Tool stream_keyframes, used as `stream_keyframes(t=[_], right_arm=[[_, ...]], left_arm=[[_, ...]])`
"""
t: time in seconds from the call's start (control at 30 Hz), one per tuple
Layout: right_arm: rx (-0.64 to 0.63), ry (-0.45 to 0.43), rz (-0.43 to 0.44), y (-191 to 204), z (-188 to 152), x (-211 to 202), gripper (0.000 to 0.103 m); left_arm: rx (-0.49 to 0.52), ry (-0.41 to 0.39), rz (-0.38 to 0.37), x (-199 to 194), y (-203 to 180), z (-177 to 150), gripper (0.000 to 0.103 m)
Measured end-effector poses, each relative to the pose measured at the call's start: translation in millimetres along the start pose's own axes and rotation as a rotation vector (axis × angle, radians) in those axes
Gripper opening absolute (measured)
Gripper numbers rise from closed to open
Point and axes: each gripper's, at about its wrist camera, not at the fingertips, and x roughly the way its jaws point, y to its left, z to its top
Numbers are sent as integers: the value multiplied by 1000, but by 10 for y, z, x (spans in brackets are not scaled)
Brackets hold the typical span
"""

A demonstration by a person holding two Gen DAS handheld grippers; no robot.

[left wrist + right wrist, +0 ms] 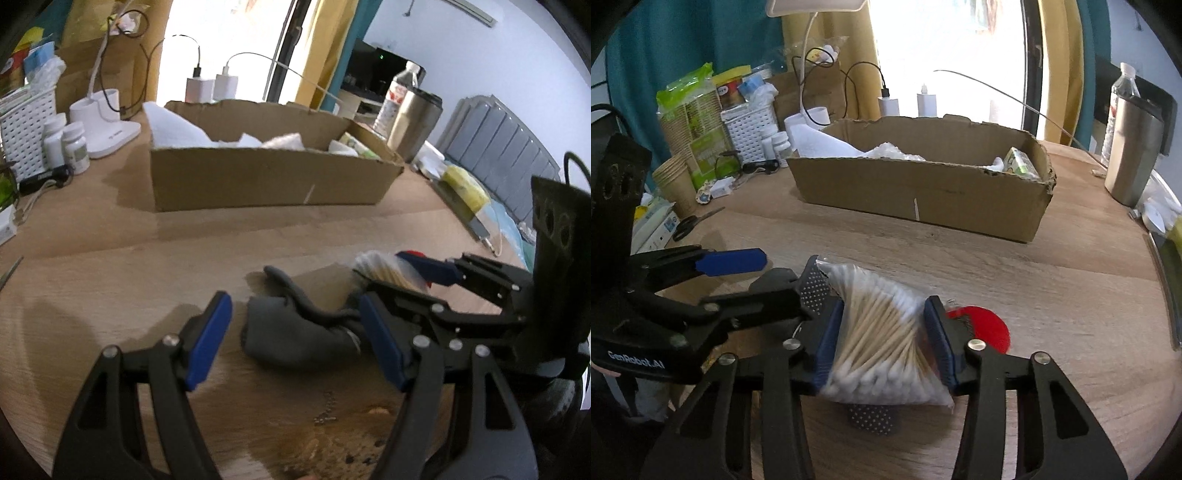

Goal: Organize soft objects
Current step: 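Grasp the grey sock with the left gripper while the right gripper holds the swab bag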

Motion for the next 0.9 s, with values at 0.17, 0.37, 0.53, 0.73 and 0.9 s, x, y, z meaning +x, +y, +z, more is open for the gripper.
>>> stream_keyframes(t=[0.17,0.37,0.53,0.73,0.9], right_arm=[[-41,-16,10,17,-17,-33,41],[-24,-55,29,-48,17,-120,41],[-5,-95,24,-131,85,-232,41],[16,-135,3,-262,126,-369,41],[36,-144,-6,-364,118,-395,41]], left_arm=[[10,23,3,61,-49,10,73],[24,30,12,94,-104,45,73],[39,52,18,151,-148,57,73],[66,91,30,243,-229,72,73],[90,120,39,304,-289,51,74]])
